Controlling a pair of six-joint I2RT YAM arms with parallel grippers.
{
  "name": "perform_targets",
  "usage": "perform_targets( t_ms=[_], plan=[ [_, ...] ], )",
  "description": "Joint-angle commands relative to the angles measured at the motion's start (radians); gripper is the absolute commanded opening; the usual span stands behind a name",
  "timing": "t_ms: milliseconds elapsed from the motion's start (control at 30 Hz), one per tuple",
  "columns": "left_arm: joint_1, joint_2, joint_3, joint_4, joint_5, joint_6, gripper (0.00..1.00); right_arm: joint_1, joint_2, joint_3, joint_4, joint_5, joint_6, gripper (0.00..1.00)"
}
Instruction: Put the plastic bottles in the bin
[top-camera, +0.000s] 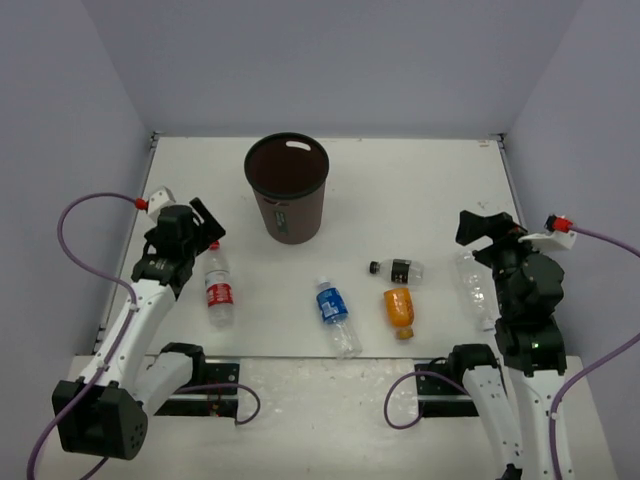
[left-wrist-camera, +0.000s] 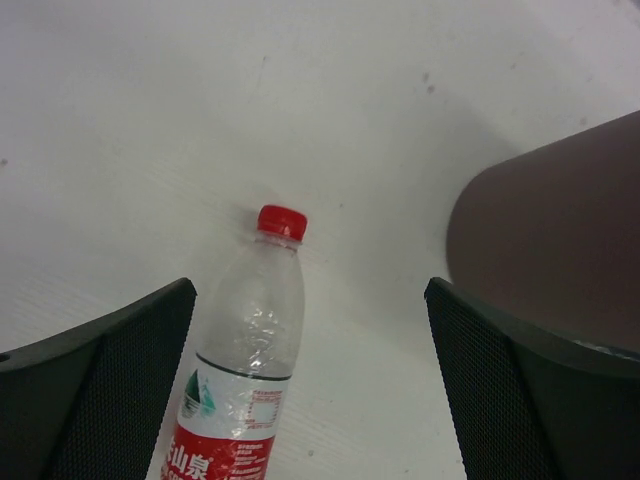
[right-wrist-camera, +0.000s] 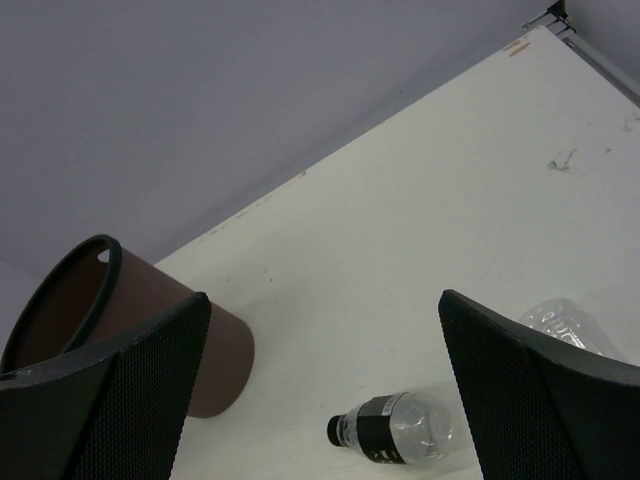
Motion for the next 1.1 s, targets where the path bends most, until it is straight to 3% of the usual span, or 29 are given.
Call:
perform_targets(
  t_ms=[0, 267, 400, 533, 633, 700, 800, 867, 1000, 1067],
  plan=[
    [0.007, 0.023, -0.066, -0.052, 0.044, -0.050, 1.00, -0.005, 0.010, 0.003, 0.008, -0.017, -0.005, 0.99],
    [0.001, 0.132, -0.214, 0.049, 0.213, -0.030, 1.00, -0.005, 0.074, -0.032, 0.014, 0.012, -0.039, 0.99],
    [-0.004, 0.207, -0.216, 0.075, 0.208, -0.022, 1.00, -0.005, 0.089, 0.003, -0.026, -0.017, -0.064, 0.99],
    [-0.005, 0.267, -0.218, 0.094, 0.178, -0.018, 0.96, -0.005, 0.041, -0.019, -0.044, 0.107, -0.004, 0.99],
    [-0.007, 0.286, -0.222, 0.104, 0.176, -0.019, 0.92, -0.005, 0.023, -0.026, -0.033, 0.065, -0.029, 0.99],
    [-0.010, 0.294, -0.230, 0.125, 0.182, -0.020, 0.81, -0.005, 0.058, 0.012, -0.070, 0.008, -0.045, 0.99],
    [-0.013, 0.289, -0.225, 0.129, 0.181, -0.021, 0.57, -0.005, 0.117, 0.037, -0.105, 0.051, -0.036, 0.99],
    [-0.013, 0.276, -0.220, 0.126, 0.182, -0.019, 0.50, -0.003, 0.135, 0.041, -0.117, 0.070, -0.030, 0.99],
    [-0.016, 0.218, -0.179, 0.084, 0.160, -0.001, 0.20, -0.005, 0.109, 0.017, -0.091, 0.075, -0.040, 0.99],
    [-0.016, 0.204, -0.145, 0.035, 0.121, -0.006, 0.13, -0.005, 0.097, 0.012, -0.090, 0.086, -0.040, 0.99]
  ],
)
